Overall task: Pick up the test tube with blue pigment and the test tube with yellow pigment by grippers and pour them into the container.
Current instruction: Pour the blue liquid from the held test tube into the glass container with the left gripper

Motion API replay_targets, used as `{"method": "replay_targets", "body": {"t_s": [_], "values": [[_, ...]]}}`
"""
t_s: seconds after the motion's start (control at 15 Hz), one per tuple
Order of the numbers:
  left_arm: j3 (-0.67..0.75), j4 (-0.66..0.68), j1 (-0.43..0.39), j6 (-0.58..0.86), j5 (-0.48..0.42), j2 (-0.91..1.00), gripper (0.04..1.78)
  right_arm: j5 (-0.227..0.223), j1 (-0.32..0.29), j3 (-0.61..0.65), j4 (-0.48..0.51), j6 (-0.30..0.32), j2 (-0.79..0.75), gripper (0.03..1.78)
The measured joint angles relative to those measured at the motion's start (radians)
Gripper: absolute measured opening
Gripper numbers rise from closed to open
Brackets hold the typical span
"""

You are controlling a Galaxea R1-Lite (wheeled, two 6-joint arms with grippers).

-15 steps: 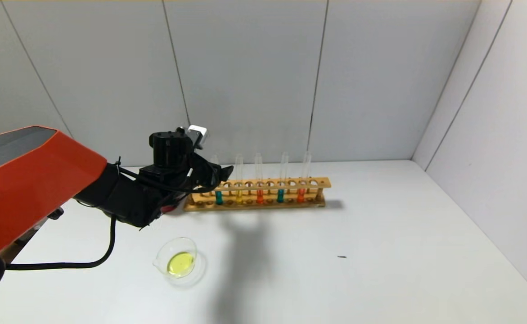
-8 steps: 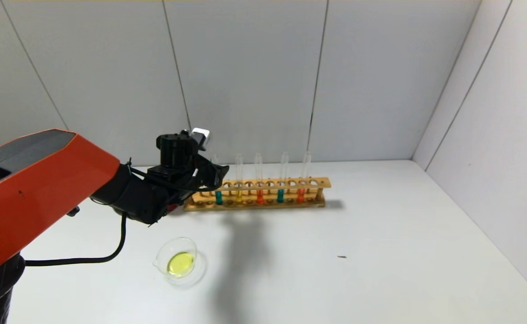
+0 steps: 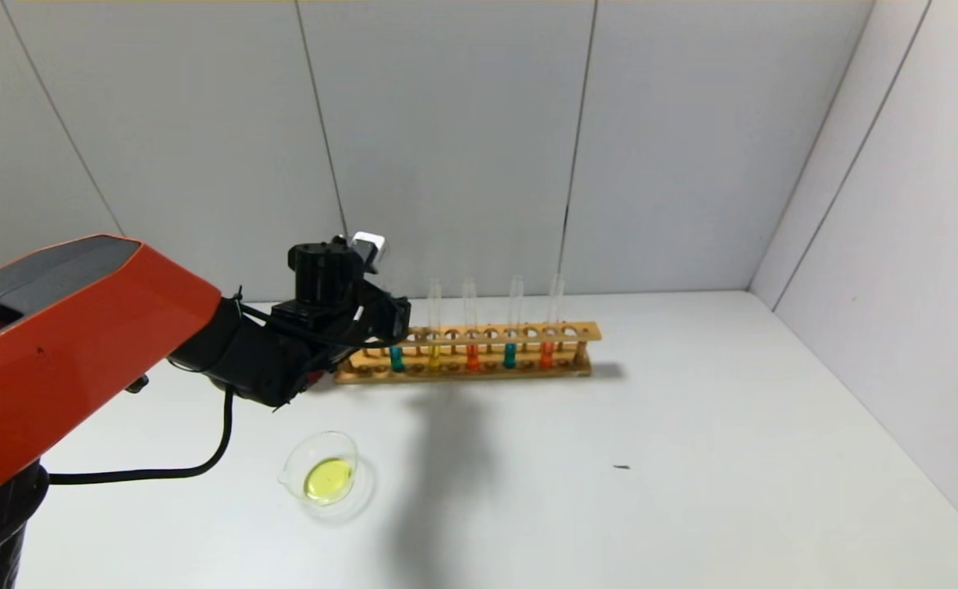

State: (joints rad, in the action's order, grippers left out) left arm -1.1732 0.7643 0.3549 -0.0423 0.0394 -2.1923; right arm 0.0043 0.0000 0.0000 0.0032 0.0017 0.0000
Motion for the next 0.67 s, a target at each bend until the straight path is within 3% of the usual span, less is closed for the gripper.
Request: {"method": "replay_targets", "body": {"t_s": [0.67], "values": [[-0.062, -0.063, 0.000, -0.075, 0.004, 0.191, 0.34, 0.000, 0.000, 0.000, 0.000, 0.000, 0.000, 1.75]]}}
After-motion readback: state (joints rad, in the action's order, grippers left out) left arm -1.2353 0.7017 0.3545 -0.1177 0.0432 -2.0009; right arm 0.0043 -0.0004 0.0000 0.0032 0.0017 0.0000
